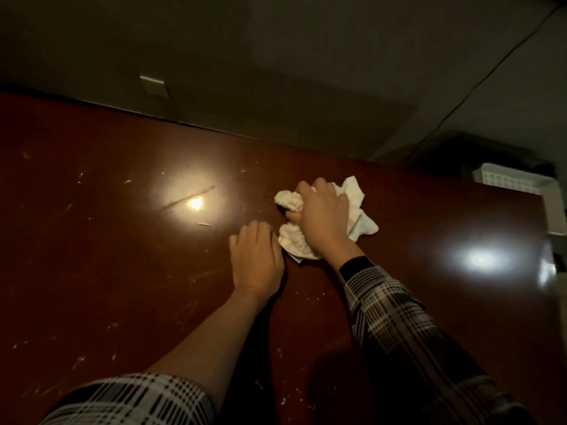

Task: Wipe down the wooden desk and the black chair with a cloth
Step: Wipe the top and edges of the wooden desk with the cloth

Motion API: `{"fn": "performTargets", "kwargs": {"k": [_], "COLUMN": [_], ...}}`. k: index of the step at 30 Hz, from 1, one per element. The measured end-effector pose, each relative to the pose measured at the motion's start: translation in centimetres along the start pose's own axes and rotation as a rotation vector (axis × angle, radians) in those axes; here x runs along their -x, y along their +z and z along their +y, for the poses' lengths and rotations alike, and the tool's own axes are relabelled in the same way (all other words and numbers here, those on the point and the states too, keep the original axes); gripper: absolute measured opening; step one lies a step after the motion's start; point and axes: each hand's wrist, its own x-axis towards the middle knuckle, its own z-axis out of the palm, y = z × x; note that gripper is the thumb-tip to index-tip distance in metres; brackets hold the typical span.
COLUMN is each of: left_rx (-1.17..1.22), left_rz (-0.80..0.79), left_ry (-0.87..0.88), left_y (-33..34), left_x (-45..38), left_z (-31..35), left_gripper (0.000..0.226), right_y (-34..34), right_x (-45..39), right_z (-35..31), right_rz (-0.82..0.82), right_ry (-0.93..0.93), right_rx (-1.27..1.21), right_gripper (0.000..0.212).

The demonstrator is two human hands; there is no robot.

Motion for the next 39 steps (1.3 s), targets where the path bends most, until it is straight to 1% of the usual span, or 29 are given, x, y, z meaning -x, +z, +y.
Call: {"fn": "performTargets", "kwargs": {"k": [4, 7, 12, 15, 18, 20, 22, 24, 26, 28, 31, 33, 36, 39], "left_rx": [-0.004, -0.037, -0.081, -0.070, -0.067, -0.084, -0.089, -0.088, -0.083, -0.069, -0.030, 0.004, 0.109, 0.381], "left_rz": [-0.001, -0.007, 0.001, 0.008, 0.041, 0.054, 0.043, 0.042, 0.034, 0.022, -0.006, -0.008, 0.002, 0.037], "left_ry": [-0.015, -0.020, 0.007, 0.014, 0.032, 0.034, 0.030, 0.021, 0.012, 0.002, -0.012, -0.019, -0.041, -0.119], "left_y": [0.0, 0.1, 0.3, 0.3, 0.2, 0.3, 0.3, 0.3, 0.3, 0.1, -0.1, -0.2, -0.5, -1.1], "left_x": [0.0, 0.0, 0.0, -0.1, -0.1, -0.2, -0.1, -0.1, -0.1, -0.1, -0.1, 0.1, 0.0, 0.2], "left_z": [0.2, 0.1, 0.1, 0.0, -0.1, -0.1, 0.0, 0.1, 0.0, 0.1, 0.1, 0.2, 0.2, -0.1], "left_gripper": [0.025, 0.024, 0.022, 0.024, 0.022, 0.023, 0.024, 0.024, 0.024, 0.024, 0.026, 0.027, 0.027, 0.022], "right_y": [-0.5, -1.2, -1.3, -1.2, -0.4, 0.4, 1.1, 1.2, 0.6, 0.0, -1.6, -1.8, -1.3, -0.1], "right_x": [-2.2, -5.7, -9.2, -8.5, -5.1, -1.8, 0.5, 0.5, -1.3, -4.5, -9.0, -10.1, -7.1, -1.2], "right_z": [-0.2, -0.4, -0.6, -0.5, 0.6, 1.7, 2.2, 2.0, 1.2, 0.0, -1.9, -2.3, -1.5, -0.8], "right_rz": [0.011, 0.059, 0.116, 0.131, 0.117, 0.130, 0.135, 0.127, 0.107, 0.121, 0.099, 0.064, 0.023, -0.009], "right_ry": [0.022, 0.046, 0.023, -0.008, -0.138, -0.189, -0.182, -0.161, -0.127, -0.085, -0.067, -0.087, -0.141, -0.163], "right_rx": [-0.007, -0.019, -0.014, -0.010, -0.002, 0.015, 0.028, 0.024, -0.006, -0.035, -0.044, -0.027, -0.007, -0.003], "right_gripper": [0.042, 0.042, 0.043, 0.044, 0.042, 0.041, 0.041, 0.040, 0.038, 0.039, 0.043, 0.044, 0.044, 0.043]}}
